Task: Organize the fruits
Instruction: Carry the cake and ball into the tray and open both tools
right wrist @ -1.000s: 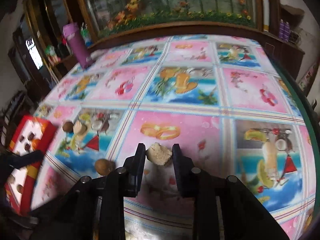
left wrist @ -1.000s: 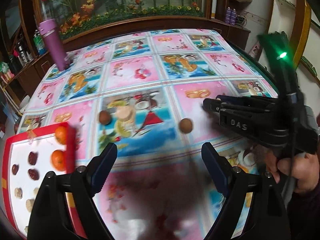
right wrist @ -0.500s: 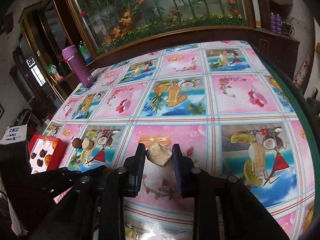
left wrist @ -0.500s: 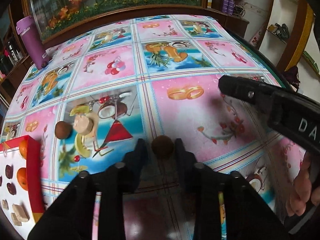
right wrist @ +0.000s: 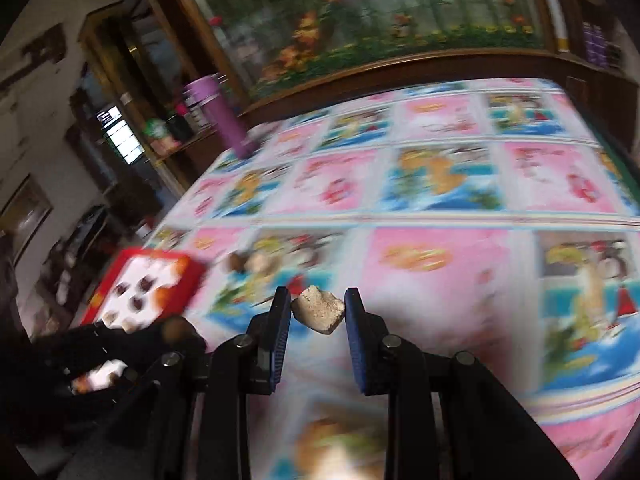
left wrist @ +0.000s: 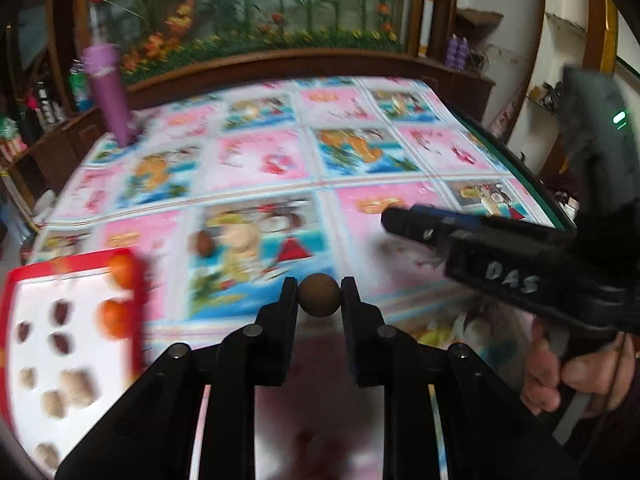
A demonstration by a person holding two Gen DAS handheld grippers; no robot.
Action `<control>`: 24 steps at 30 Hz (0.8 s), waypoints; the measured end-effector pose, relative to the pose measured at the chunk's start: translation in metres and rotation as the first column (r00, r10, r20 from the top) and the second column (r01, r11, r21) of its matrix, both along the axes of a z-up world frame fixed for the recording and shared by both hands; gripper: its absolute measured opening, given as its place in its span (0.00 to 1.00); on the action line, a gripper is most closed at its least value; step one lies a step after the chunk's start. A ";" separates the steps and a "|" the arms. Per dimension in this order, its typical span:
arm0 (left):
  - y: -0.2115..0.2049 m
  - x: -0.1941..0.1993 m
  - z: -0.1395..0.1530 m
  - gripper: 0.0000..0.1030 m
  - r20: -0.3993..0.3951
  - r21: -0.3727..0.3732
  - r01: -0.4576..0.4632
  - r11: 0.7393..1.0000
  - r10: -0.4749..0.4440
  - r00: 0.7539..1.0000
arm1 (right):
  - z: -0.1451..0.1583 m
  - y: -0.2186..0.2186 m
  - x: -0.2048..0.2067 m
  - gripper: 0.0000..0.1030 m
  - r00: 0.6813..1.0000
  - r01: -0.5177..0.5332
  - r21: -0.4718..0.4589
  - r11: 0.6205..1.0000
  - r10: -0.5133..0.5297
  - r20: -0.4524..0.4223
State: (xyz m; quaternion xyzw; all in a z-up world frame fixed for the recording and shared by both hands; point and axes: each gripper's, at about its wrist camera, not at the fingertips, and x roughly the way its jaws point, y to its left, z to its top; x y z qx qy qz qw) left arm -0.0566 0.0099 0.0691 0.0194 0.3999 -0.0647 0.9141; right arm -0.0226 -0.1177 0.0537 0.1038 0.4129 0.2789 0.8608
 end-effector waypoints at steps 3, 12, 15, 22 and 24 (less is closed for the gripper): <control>0.038 -0.031 0.014 0.22 0.031 0.014 -0.065 0.998 0.064 0.997 | 0.007 0.037 -0.022 0.25 0.996 -0.092 0.023 0.995 0.092 0.008; 0.190 -0.099 0.020 0.23 0.027 0.036 -0.355 0.934 0.354 0.935 | 0.018 0.169 -0.079 0.25 0.925 -0.379 -0.004 0.926 0.379 0.018; 0.226 -0.109 0.011 0.23 0.014 0.031 -0.407 0.913 0.407 0.913 | 0.009 0.198 -0.085 0.25 0.909 -0.416 -0.039 0.908 0.416 -0.006; 0.275 -0.112 -0.019 0.23 -0.061 -0.014 -0.466 0.885 0.465 0.883 | -0.019 0.243 -0.093 0.25 0.893 -0.449 -0.098 0.888 0.442 -0.085; 0.281 -0.113 -0.025 0.23 -0.078 -0.025 -0.474 0.880 0.471 0.879 | -0.023 0.247 -0.097 0.25 0.890 -0.455 -0.112 0.883 0.447 -0.093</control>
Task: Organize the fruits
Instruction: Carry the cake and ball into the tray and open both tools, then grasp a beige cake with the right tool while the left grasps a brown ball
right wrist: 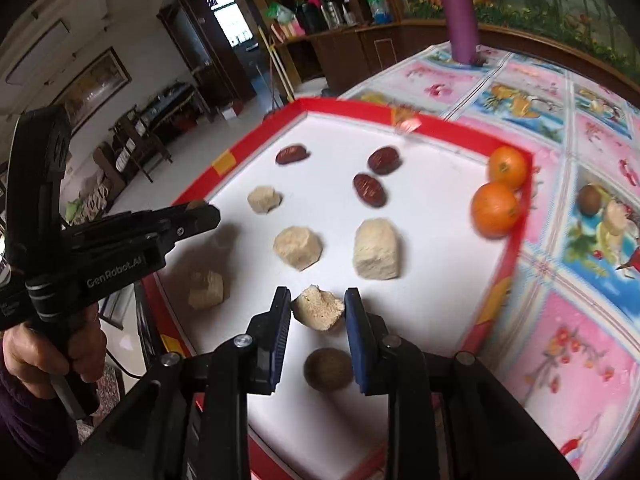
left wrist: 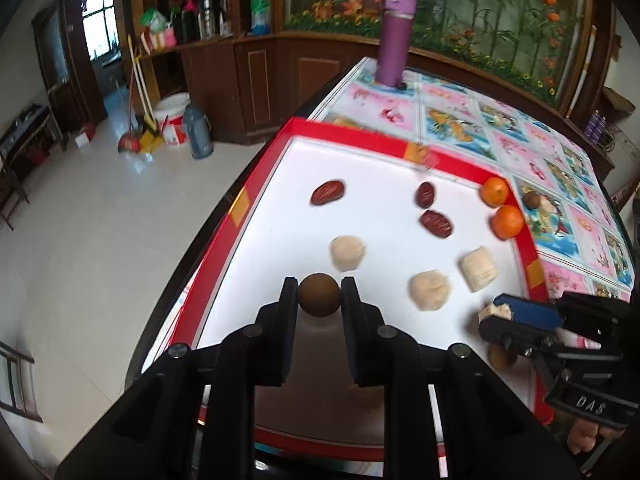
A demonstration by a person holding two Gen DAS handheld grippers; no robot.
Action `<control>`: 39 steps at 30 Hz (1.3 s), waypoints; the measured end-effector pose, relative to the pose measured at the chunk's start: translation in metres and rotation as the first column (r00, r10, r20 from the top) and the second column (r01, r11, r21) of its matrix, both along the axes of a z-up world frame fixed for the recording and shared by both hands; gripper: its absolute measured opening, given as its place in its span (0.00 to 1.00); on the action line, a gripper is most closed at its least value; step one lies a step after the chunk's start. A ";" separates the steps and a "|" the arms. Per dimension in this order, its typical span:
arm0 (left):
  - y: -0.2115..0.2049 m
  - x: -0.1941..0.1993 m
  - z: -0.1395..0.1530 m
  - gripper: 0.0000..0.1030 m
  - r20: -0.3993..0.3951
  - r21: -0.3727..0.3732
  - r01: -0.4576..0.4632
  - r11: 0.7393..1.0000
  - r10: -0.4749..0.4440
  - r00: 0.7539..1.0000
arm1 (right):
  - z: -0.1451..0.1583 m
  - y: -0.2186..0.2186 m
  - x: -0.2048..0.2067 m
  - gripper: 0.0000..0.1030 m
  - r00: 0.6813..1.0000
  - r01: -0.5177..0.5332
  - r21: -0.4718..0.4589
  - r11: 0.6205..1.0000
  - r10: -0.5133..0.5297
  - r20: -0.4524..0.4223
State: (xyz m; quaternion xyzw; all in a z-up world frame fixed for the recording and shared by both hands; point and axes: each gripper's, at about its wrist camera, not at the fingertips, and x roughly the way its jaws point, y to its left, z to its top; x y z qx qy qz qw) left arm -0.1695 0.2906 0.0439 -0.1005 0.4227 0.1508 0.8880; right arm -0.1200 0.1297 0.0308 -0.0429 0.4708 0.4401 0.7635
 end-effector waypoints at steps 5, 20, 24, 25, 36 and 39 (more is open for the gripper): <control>0.006 0.001 -0.015 0.23 -0.039 -0.023 -0.007 1.000 0.006 0.999 | 0.000 0.005 -0.007 0.26 1.000 -0.004 -0.027 1.000 0.005 0.025; -0.015 -0.001 0.015 0.52 0.008 0.065 -0.030 0.997 0.029 1.000 | 0.034 -0.052 0.010 0.50 0.992 0.031 0.109 0.994 -0.044 0.120; -0.044 0.005 0.035 0.59 0.065 0.081 0.054 0.995 -0.059 0.996 | 0.031 -0.097 0.034 0.50 0.980 0.141 0.107 0.984 -0.154 0.124; -0.056 0.009 0.039 0.61 0.075 0.085 0.090 0.992 -0.097 0.992 | 0.027 -0.111 0.042 0.50 0.975 0.179 0.096 0.979 -0.190 0.119; -0.125 0.079 0.040 0.62 0.044 0.047 0.275 0.960 -0.277 0.960 | 0.002 -0.154 0.118 0.50 0.928 0.355 -0.028 0.934 -0.349 0.127; -0.128 0.096 0.039 0.62 0.037 0.017 0.284 0.959 -0.285 0.958 | -0.005 -0.145 0.135 0.49 0.928 0.360 -0.071 0.930 -0.348 0.136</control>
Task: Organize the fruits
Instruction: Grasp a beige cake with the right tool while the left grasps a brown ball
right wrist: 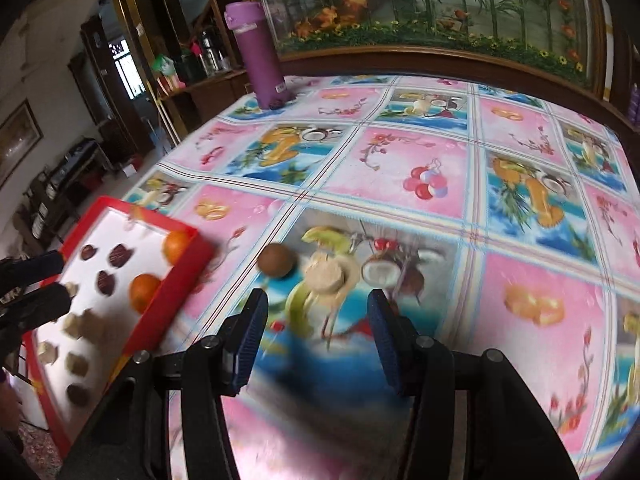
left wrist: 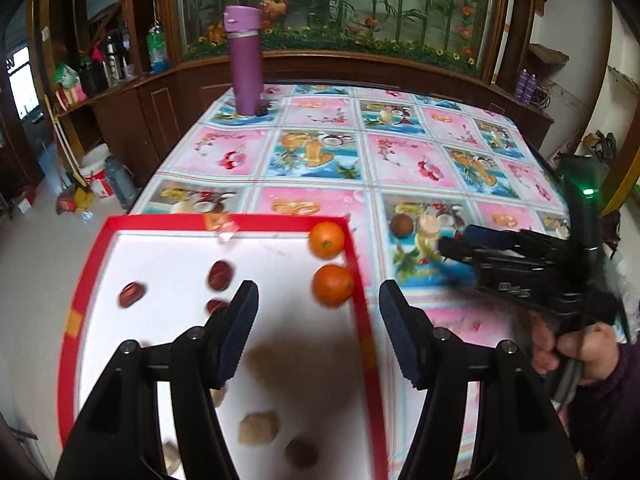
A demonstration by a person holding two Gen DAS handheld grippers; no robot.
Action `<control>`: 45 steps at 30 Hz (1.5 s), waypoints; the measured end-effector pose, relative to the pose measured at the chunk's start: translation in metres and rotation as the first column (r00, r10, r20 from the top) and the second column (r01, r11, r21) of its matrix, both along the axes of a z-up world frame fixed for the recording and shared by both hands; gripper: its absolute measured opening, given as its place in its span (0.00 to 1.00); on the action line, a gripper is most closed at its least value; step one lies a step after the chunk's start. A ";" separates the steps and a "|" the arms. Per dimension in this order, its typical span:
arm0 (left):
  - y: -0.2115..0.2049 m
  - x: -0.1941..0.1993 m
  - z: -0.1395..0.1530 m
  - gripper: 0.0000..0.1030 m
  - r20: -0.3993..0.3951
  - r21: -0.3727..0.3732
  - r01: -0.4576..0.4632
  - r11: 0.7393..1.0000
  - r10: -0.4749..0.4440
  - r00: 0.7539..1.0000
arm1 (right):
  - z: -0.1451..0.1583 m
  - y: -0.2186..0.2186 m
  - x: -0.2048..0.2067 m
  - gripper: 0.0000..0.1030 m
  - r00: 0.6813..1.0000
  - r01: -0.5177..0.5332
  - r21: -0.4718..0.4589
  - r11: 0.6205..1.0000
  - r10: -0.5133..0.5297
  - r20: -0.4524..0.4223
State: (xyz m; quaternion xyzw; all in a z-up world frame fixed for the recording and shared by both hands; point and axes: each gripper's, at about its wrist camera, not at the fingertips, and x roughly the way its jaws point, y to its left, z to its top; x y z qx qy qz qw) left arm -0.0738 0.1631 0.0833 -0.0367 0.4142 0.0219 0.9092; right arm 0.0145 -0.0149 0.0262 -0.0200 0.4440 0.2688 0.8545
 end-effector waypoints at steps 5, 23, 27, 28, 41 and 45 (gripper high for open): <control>-0.012 0.016 0.002 0.62 -0.009 0.024 0.023 0.999 -0.022 1.000 | -0.012 0.020 0.010 0.36 1.000 -0.014 -0.086 0.996 0.016 0.025; -0.086 0.104 -0.036 0.62 -0.112 0.126 0.146 0.981 -0.132 0.985 | 0.010 -0.075 0.008 0.23 0.993 0.096 0.109 0.989 -0.088 -0.078; -0.084 0.123 -0.049 0.49 -0.143 0.102 0.146 0.984 -0.130 0.981 | 0.008 -0.079 0.010 0.23 0.991 0.103 0.128 0.986 -0.090 -0.101; -0.083 0.127 -0.052 0.45 -0.153 0.099 0.144 0.985 -0.128 0.980 | 0.008 -0.079 0.009 0.23 0.991 0.100 0.132 0.986 -0.088 -0.099; -0.078 0.137 -0.067 0.26 -0.161 0.041 0.152 0.988 -0.144 0.976 | 0.004 -0.074 0.008 0.23 0.990 0.095 0.146 0.985 -0.079 -0.113; -0.080 0.134 -0.066 0.26 -0.155 0.019 0.156 0.988 -0.151 0.976 | 0.006 -0.073 0.006 0.23 0.992 0.091 0.160 0.983 -0.075 -0.105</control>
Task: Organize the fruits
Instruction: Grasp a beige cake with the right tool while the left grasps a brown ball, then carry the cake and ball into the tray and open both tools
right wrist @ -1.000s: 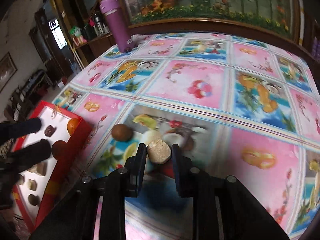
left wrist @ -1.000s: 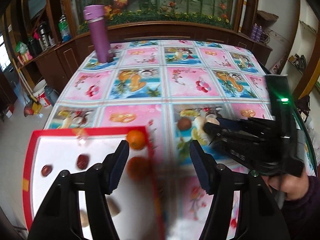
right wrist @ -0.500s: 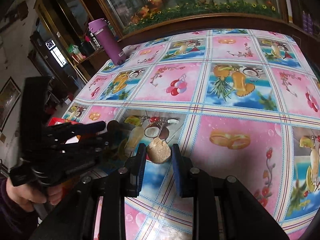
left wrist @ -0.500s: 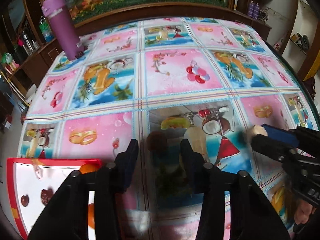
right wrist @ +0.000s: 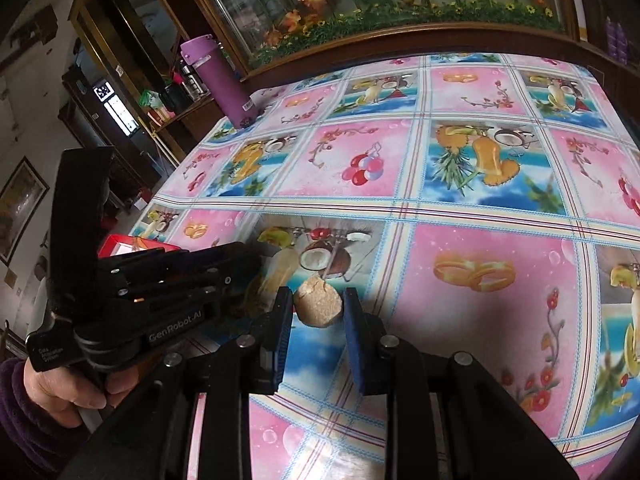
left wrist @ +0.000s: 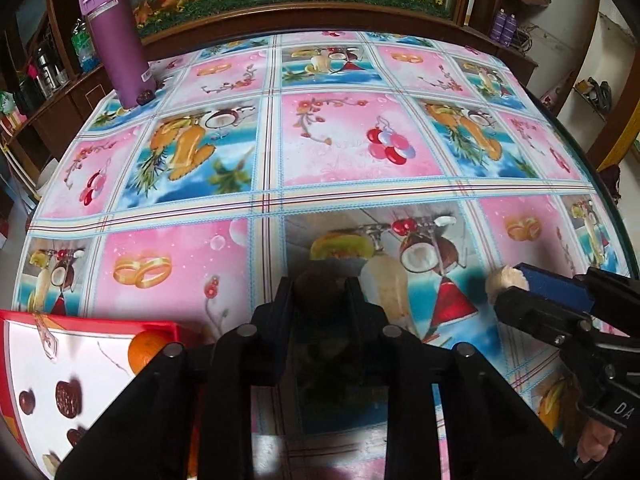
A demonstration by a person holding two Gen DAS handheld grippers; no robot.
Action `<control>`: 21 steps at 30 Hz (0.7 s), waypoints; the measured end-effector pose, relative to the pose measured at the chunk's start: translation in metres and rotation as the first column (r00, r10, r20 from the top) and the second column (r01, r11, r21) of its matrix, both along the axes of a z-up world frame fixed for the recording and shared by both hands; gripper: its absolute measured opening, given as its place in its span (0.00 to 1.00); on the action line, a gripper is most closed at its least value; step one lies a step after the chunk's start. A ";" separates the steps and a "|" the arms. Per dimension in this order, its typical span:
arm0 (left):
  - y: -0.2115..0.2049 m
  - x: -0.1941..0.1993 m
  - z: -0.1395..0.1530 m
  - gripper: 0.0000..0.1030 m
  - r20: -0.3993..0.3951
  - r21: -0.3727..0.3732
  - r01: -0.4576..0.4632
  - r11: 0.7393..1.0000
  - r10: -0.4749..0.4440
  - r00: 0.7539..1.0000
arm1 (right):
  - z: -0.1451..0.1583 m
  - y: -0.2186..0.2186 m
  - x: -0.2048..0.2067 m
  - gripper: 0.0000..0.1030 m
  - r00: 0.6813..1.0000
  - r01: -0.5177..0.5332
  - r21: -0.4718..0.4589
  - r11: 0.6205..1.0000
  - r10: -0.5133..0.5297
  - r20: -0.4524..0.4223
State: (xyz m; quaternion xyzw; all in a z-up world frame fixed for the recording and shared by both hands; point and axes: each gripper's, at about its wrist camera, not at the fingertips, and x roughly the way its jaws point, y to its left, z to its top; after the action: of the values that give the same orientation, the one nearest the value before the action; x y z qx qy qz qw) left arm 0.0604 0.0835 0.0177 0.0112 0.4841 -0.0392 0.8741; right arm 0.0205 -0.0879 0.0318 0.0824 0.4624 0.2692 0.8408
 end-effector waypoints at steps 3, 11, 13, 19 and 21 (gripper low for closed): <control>-0.004 -0.014 0.013 0.26 0.035 -0.009 0.013 1.000 -0.013 0.999 | 0.006 0.003 -0.006 0.23 0.999 -0.012 0.009 1.000 0.011 0.034; 0.033 -0.114 0.077 0.26 0.203 0.000 -0.011 1.000 0.011 0.979 | 0.031 0.040 -0.052 0.23 0.990 -0.110 0.100 0.989 0.101 0.095; 0.059 -0.146 0.086 0.26 0.223 0.001 -0.060 0.998 0.058 0.973 | 0.036 0.059 -0.067 0.23 0.985 -0.151 0.104 0.983 0.141 0.103; 0.124 -0.225 0.087 0.26 0.245 0.018 -0.218 0.976 0.207 0.947 | 0.051 0.120 -0.111 0.23 0.952 -0.275 0.058 0.960 0.263 0.158; 0.136 -0.239 0.080 0.26 0.243 0.033 -0.253 0.967 0.238 0.940 | 0.049 0.140 -0.123 0.23 0.940 -0.304 0.024 0.952 0.296 0.171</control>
State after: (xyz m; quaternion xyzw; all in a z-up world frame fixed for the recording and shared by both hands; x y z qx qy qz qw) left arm -0.1782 0.2198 0.0973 -0.0168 0.3747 0.0869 0.9229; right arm -0.1021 0.0523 0.0807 0.0092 0.3912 0.4115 0.8231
